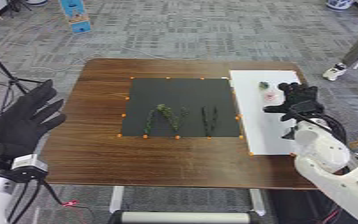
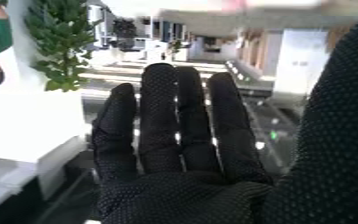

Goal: Arrange flowers

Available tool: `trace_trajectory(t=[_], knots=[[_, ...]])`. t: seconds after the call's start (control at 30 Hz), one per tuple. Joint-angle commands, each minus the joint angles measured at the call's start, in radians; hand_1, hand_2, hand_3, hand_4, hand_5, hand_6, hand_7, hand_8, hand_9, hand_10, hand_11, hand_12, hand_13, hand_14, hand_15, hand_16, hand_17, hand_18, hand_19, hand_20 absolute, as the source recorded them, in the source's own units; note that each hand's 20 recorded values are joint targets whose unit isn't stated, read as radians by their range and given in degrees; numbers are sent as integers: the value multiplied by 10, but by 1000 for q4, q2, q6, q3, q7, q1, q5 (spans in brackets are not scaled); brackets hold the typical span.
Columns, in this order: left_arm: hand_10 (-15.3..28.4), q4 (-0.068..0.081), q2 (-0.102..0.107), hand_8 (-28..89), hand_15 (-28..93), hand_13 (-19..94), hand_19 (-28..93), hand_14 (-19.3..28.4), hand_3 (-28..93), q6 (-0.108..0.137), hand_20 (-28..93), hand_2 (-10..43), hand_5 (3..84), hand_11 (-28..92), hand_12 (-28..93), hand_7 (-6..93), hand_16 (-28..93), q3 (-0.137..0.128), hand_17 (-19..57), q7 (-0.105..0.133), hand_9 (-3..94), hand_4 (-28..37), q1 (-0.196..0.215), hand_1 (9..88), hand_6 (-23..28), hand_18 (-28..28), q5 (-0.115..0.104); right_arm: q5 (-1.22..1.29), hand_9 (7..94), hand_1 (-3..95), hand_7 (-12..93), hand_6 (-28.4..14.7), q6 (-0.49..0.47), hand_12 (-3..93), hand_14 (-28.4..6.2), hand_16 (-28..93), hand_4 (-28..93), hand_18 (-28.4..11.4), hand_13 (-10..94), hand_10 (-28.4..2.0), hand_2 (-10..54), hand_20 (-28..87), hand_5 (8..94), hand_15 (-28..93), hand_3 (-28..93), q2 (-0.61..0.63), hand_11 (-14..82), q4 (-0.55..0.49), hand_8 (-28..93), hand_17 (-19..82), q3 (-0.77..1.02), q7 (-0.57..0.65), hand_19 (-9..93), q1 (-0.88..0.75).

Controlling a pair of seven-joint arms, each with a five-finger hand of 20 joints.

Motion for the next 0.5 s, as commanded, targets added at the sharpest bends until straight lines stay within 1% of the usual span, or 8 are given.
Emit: trace_trajectory(t=[0.03, 0.13, 0.17, 0.2, 0.27, 0.4, 0.43, 0.5], knots=[[83, -9, -5, -84, 97, 154, 380, 133, 638, 6, 56, -60, 226, 112, 203, 150, 48, 0, -137, 10, 181, -283, 10, 213, 14, 239, -7, -46, 343, 572, 194, -41, 1, 276, -137, 295, -181, -202, 262, -113, -95, 590, 370, 740, 127, -10, 265, 46, -93, 135, -84, 6, 721, 48], [82, -7, -3, -84, 98, 154, 379, 133, 641, -1, 56, -58, 227, 114, 203, 150, 48, 1, -137, 9, 181, -283, 7, 210, 14, 239, -4, -74, 356, 545, 216, -37, 30, 263, -137, 280, -271, -208, 274, -115, -95, 584, 385, 745, 304, -15, 276, 78, -106, 140, -146, 22, 729, 90], [82, -6, -3, -84, 98, 154, 379, 133, 642, -5, 57, -59, 227, 114, 203, 150, 48, 1, -137, 10, 181, -283, 8, 209, 14, 239, 0, -82, 365, 519, 223, -35, 52, 261, -136, 278, -279, -209, 286, -114, -95, 583, 394, 746, 385, -16, 283, 93, -109, 145, -171, 20, 735, 106], [82, -6, -2, -84, 97, 154, 379, 133, 649, -9, 57, -63, 227, 114, 203, 150, 48, 0, -137, 10, 181, -283, 7, 206, 14, 239, -1, -88, 373, 480, 231, -32, 65, 260, -132, 277, -281, -208, 297, -114, -95, 582, 399, 747, 481, -16, 290, 101, -113, 150, -188, 22, 740, 119], [82, -5, -1, -83, 97, 154, 379, 132, 648, -5, 56, -69, 227, 114, 203, 150, 48, 2, -137, 14, 180, -283, 7, 212, 14, 239, -3, -102, 387, 437, 252, -26, 97, 261, -126, 276, -282, -205, 319, -116, -95, 582, 413, 755, 583, -15, 314, 120, -121, 163, -228, 22, 752, 146], [82, -3, 4, -83, 97, 155, 379, 132, 645, -7, 57, -72, 227, 113, 203, 149, 49, 3, -137, 11, 181, -283, 3, 214, 14, 239, -4, -132, 415, 392, 292, -11, 147, 265, -119, 280, -283, -201, 362, -111, -95, 581, 443, 762, 696, -21, 354, 159, -134, 182, -310, 26, 768, 203], [82, -3, 4, -83, 97, 155, 379, 132, 644, -9, 57, -72, 227, 113, 203, 149, 49, 3, -137, 12, 181, -283, 3, 215, 14, 239, -4, -137, 428, 380, 307, -4, 143, 266, -117, 281, -283, -199, 378, -110, -95, 580, 454, 763, 730, -22, 365, 165, -140, 188, -330, 29, 772, 217], [82, -4, 5, -83, 97, 154, 379, 132, 644, -12, 57, -72, 227, 113, 203, 148, 49, 1, -137, 12, 180, -283, 4, 215, 14, 239, -3, -130, 453, 378, 324, 6, 131, 268, -113, 285, -283, -197, 399, -106, -95, 579, 473, 764, 747, -21, 385, 174, -149, 196, -369, 26, 778, 246]])
